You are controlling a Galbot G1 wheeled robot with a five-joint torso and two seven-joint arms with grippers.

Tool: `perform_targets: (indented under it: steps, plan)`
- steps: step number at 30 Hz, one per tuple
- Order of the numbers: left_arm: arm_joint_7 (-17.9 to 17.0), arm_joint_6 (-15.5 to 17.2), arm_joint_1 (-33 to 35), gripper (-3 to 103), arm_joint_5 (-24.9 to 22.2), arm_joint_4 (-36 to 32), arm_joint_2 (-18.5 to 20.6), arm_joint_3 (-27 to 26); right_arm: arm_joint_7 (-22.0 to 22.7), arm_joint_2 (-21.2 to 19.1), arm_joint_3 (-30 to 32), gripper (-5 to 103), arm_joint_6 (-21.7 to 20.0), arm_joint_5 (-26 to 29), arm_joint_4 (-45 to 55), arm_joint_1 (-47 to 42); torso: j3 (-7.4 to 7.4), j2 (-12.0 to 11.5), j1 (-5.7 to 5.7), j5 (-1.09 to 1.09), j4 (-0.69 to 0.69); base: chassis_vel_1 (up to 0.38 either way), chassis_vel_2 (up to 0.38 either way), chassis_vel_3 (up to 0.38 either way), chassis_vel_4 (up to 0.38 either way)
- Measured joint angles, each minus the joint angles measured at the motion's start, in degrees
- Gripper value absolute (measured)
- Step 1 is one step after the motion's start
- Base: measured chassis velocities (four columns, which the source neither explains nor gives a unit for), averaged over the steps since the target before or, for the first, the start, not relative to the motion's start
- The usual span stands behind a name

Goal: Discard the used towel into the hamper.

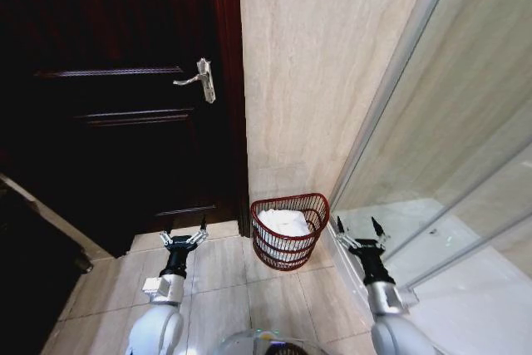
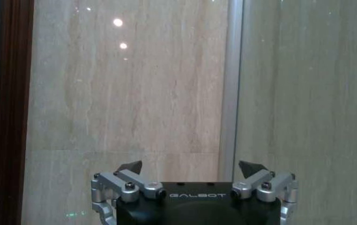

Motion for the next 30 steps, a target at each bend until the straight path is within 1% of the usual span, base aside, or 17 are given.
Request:
perform_targets:
  steps: [4,7,13,20,25,29,30]
  plan:
    - [-0.6,-0.2,-0.3,100,-0.4,0.8,0.2,0.3,0.5,0.4,0.0,100,1.2,0.3,-0.7,-0.4,0.00,0.0,0.01,0.00,0.00,0.000,0.000,0.000,0.000]
    - [-1.2,-0.2,-0.4,100,-0.6,1.2,0.9,1.5,1.2,0.4,-0.1,100,2.0,1.3,-2.0,-0.4,0.00,0.0,0.01,0.00,0.00,0.000,0.000,0.000,0.000]
    - [-1.4,0.6,-1.3,100,-0.3,1.2,0.7,2.6,1.9,0.5,-0.6,100,2.6,2.0,-3.4,0.0,0.00,0.0,0.01,0.00,0.00,0.000,0.000,0.000,0.000]
    - [-1.5,0.5,-1.7,100,-0.5,1.3,1.0,2.9,2.1,0.6,-1.1,100,2.5,2.3,-3.0,-0.4,0.00,0.0,0.01,0.00,0.00,0.000,0.000,0.000,0.000]
    - [-1.4,-0.5,-1.8,100,-0.5,1.6,1.3,2.9,2.7,0.8,-1.8,100,2.5,2.2,-2.7,-0.5,-0.03,-0.1,-0.02,0.00,0.00,0.000,0.000,0.000,0.000]
    - [-1.4,-1.1,-1.9,100,-0.5,1.7,1.4,2.9,3.3,0.8,-2.3,100,2.6,2.1,-2.3,-1.0,-0.37,-0.7,-0.25,0.00,0.00,0.000,0.000,0.000,0.000]
    - [-1.4,-1.3,-2.0,100,-0.5,1.7,1.4,2.9,4.3,0.6,-2.7,100,2.8,1.9,-2.3,-1.1,-0.56,-1.0,-0.43,0.00,0.00,0.000,0.000,0.000,0.000]
